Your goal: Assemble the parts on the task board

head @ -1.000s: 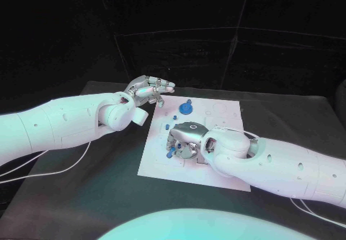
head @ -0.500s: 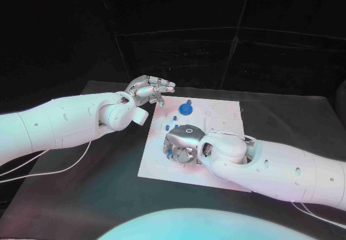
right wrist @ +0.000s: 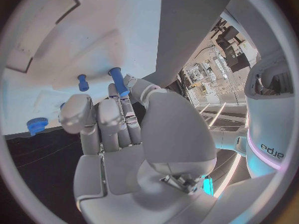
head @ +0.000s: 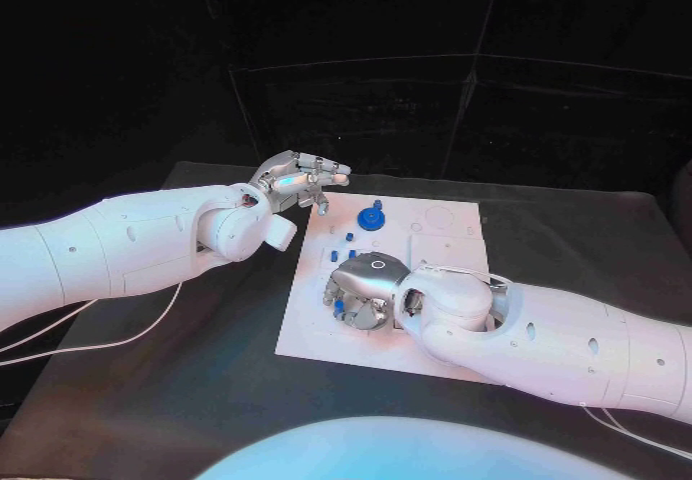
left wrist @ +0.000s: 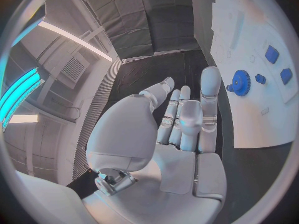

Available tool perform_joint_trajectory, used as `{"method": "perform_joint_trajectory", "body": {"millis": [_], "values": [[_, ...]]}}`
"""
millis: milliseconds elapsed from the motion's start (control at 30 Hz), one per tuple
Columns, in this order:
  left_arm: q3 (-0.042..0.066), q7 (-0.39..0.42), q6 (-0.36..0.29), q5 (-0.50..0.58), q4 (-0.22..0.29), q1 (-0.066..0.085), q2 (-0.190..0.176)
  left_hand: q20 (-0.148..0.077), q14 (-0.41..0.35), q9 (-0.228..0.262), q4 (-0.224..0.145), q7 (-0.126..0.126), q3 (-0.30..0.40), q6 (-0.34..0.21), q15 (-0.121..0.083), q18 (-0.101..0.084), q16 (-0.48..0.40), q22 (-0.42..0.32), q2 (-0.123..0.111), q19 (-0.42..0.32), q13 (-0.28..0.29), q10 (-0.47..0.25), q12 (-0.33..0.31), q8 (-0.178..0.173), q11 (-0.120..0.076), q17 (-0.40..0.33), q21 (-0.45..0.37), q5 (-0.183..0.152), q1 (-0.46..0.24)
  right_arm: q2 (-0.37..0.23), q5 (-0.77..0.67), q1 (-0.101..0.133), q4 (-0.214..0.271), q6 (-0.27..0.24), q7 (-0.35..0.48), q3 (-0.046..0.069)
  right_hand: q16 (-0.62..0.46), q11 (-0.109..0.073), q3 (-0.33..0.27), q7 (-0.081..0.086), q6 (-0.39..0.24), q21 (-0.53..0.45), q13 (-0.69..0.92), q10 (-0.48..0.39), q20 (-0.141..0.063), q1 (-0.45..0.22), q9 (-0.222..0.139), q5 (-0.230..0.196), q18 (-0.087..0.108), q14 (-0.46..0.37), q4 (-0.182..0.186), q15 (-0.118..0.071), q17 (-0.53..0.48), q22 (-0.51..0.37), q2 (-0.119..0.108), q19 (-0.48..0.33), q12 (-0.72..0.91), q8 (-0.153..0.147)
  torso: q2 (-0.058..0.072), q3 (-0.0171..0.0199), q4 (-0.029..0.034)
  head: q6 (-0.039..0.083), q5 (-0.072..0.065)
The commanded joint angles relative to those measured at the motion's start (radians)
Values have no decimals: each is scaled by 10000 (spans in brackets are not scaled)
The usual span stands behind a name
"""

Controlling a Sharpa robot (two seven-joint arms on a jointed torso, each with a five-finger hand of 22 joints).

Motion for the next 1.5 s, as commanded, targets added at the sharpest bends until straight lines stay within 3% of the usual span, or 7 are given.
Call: {"method": "perform_joint_trajectory", "body": {"millis": [33, 600, 833, 933, 1133, 1233, 1500], "values": [[8, 8, 128, 35, 8, 17, -5, -10, -51, -10, 20, 24, -56, -67, 46, 189, 1, -12, -37, -50, -12, -69, 38, 17, 10, -10, -46, 28, -79, 3, 100, 19, -1, -62, 82, 7, -395, 112, -500, 64, -524, -538, 20, -695, 92, -245, 10, 95, 142, -156, 63, 131, -618, -661, -148, -326, -109, -30, -2, -1, -2, -8, -2], [8, -18, 139, 35, -28, 17, -61, -10, -51, -10, 20, 24, -56, -67, 46, 189, 1, -12, -37, -50, -12, -69, 38, 17, 10, -10, -46, 28, -79, -974, 1013, 20, 487, -2317, 1070, 10, -893, 94, -4332, 25, -1219, -1665, 102, -1865, 80, 260, 48, 839, 340, -289, 1052, 128, -1459, -1981, 282, -478, 1273, 15, -22, -3, -19, 78, -136], [6, -13, 140, 36, -24, 17, -76, -4, -58, -9, 19, 23, -71, -78, 51, 189, 0, -12, -43, -51, -14, -86, 50, 23, 12, -28, -48, 28, -91, -2489, 3070, 204, 1227, -2767, 1051, 149, -324, -101, -4442, -50, -580, -785, 296, -441, 11, 514, 132, 945, 127, 36, 1175, -10, -548, -893, 655, 58, 2202, 263, -57, -17, -41, 284, -579], [4, -8, 134, 36, -16, 16, -85, -4, -58, -9, 19, 23, -71, -78, 51, 189, 0, -12, -43, -51, -14, -86, 50, 23, 12, -28, -48, 28, -91, -3188, 3734, 325, 1501, -2793, 548, 203, 994, -498, -4835, -380, -290, 755, 907, 1339, -234, 54, 164, 1161, -235, 506, 1536, -311, 1540, 1033, 524, 805, 3365, 429, -82, -33, -83, 399, -777], [0, 8, 115, 36, -3, 14, -97, -3, -58, -9, 18, 21, -71, -78, 51, 189, 2, -9, -42, -50, -13, -85, 53, 25, 10, -25, -44, 28, -89, -4468, 4489, 440, 1990, -2542, -985, 247, 2025, -848, -6115, -729, 87, 1715, 5588, 2291, -572, -954, 311, 1748, -463, 651, 2793, -673, 3114, 2212, 412, 1126, 7854, 1168, -136, -54, -220, 505, -996], [-1, 17, 115, 36, 10, 13, -93, -3, -58, -8, 17, 20, -71, -77, 51, 188, 4, -7, -41, -49, -13, -85, 55, 27, 10, -23, -42, 28, -88, -4856, 4611, 451, 2099, -2395, -1683, 247, 2561, -957, -6493, -898, 310, 2108, 9946, 2639, -673, -940, 565, 2027, -539, 714, 2924, -717, 4100, 2731, 780, 1222, 11299, 1923, -145, -58, -265, 501, -1111], [-4, 29, 121, 36, 37, 6, -119, -1, -58, -4, 7, 9, -65, -68, 49, 192, 11, -13, -27, -52, -11, -80, 74, 42, 1, -18, -50, 29, -73, -5087, 3863, 190, 2193, -1934, -3040, 232, 2775, -1000, -6776, -924, 210, 2292, 11360, 2893, -681, -1101, 750, 1871, -589, 766, 2979, -716, 4553, 2990, 927, 1281, 12242, 2298, -165, -57, -347, 474, -1285]]}}
